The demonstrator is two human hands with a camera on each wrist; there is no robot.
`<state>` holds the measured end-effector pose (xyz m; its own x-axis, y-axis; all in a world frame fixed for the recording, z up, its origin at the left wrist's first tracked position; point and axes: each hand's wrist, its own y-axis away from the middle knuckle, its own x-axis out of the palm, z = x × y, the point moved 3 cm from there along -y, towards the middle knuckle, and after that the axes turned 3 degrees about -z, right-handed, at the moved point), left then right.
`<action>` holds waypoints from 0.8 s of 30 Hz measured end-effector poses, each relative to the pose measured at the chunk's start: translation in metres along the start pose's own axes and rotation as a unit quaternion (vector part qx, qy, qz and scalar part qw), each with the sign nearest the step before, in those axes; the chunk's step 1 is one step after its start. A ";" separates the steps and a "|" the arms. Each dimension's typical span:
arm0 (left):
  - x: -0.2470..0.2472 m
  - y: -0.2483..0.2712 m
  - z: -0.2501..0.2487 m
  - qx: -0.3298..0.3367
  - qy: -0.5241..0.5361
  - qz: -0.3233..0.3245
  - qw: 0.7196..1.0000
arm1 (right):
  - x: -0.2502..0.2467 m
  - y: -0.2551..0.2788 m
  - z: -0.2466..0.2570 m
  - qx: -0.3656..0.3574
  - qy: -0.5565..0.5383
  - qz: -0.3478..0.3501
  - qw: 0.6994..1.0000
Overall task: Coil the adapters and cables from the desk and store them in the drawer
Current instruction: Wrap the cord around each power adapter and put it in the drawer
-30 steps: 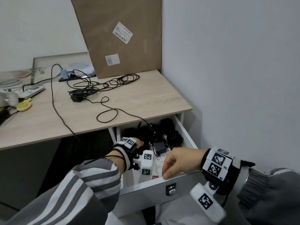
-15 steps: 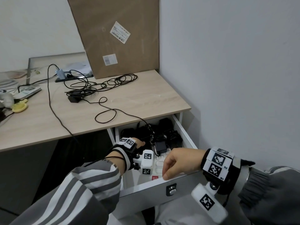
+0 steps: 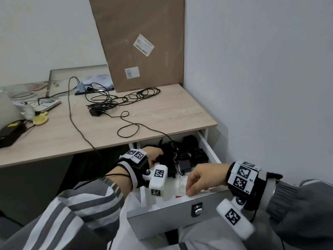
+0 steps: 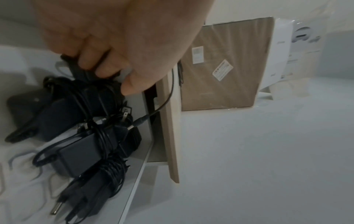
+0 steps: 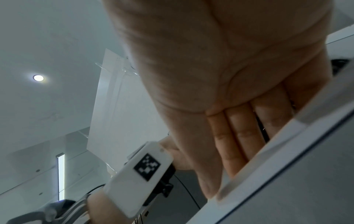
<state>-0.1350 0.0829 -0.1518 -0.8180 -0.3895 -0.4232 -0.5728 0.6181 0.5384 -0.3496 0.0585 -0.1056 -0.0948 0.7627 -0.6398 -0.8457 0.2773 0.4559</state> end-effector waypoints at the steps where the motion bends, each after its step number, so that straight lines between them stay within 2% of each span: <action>1: -0.006 0.006 -0.001 0.005 0.020 -0.008 1.000 | -0.001 -0.002 0.003 0.005 -0.012 0.003 1.000; 7: -0.046 0.049 -0.010 0.075 0.114 0.012 0.991 | -0.026 -0.023 0.038 -0.014 -0.070 -0.088 0.994; 13: -0.111 0.059 -0.022 0.137 0.162 -0.023 0.977 | -0.067 -0.068 0.089 -0.035 -0.119 -0.170 0.978; 17: -0.165 0.039 -0.031 0.163 0.171 -0.096 0.967 | -0.101 -0.110 0.125 -0.043 -0.135 -0.219 0.965; 21: -0.218 0.005 -0.034 0.136 0.207 -0.187 0.951 | -0.129 -0.157 0.163 -0.046 -0.159 -0.236 0.957; 24: -0.257 -0.031 -0.035 0.097 0.239 -0.262 0.930 | -0.141 -0.190 0.191 -0.061 -0.229 -0.215 0.948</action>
<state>0.0913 0.1394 -0.0344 -0.3846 -0.9028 -0.1924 -0.9174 0.3506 0.1883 -0.0754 0.0100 0.0159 0.4852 0.7763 -0.4023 -0.8123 0.5705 0.1212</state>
